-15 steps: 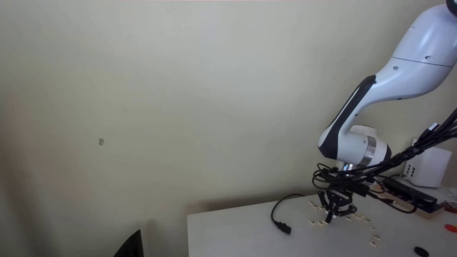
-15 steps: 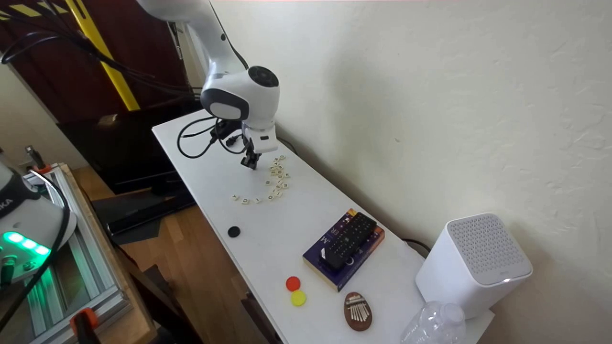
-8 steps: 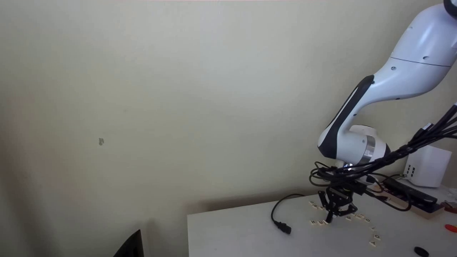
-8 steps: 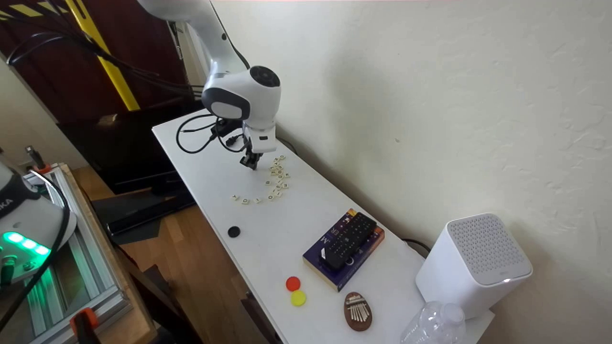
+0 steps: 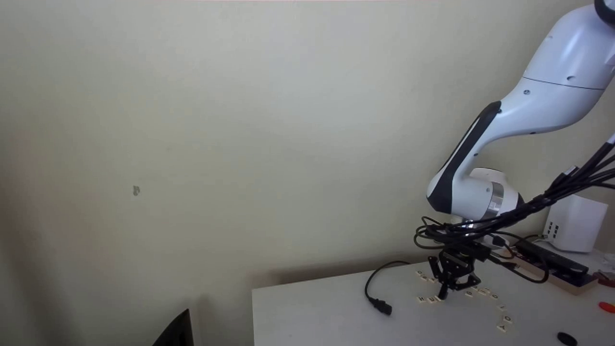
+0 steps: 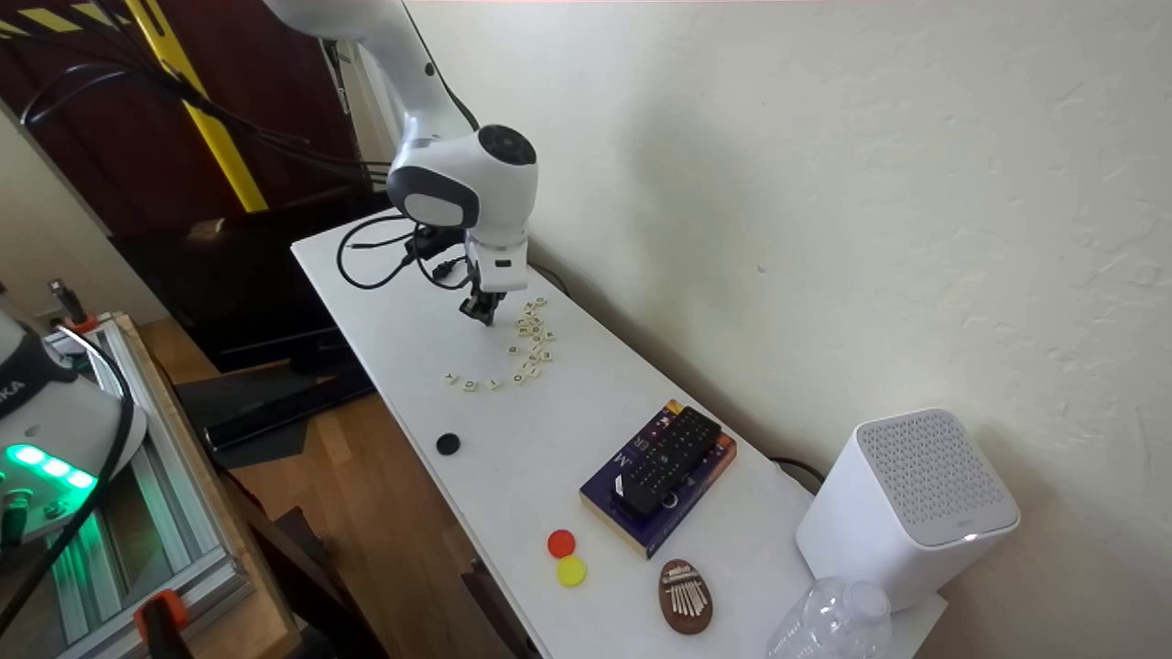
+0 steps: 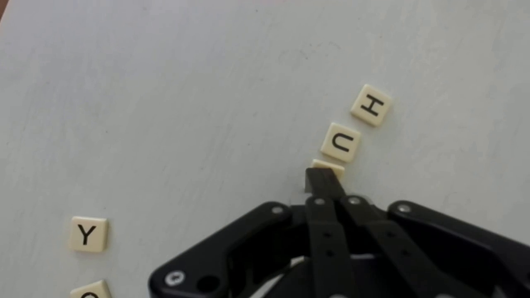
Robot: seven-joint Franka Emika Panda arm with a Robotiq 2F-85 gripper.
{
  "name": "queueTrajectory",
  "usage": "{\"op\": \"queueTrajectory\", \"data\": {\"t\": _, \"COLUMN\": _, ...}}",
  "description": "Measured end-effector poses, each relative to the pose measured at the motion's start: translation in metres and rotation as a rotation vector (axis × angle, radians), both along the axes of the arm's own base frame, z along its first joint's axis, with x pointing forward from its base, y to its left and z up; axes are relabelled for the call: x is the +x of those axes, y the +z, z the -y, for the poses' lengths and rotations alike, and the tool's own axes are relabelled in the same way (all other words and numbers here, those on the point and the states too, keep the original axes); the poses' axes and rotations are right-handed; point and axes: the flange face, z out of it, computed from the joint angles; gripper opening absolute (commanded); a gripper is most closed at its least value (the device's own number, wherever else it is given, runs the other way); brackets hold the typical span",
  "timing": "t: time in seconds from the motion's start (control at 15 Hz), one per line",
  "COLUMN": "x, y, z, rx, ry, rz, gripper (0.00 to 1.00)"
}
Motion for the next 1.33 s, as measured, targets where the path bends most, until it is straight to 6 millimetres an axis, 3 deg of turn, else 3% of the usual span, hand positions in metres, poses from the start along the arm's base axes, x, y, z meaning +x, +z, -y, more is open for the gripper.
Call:
{"op": "queueTrajectory", "data": {"t": 0.93, "x": -0.007, "y": 0.009, "z": 0.008, "rx": 0.027, "ry": -0.036, "rz": 0.066, "gripper": 0.00}}
{"op": "queueTrajectory", "data": {"t": 1.33, "x": -0.022, "y": 0.017, "z": 0.013, "rx": 0.008, "ry": 0.028, "rz": 0.074, "gripper": 0.00}}
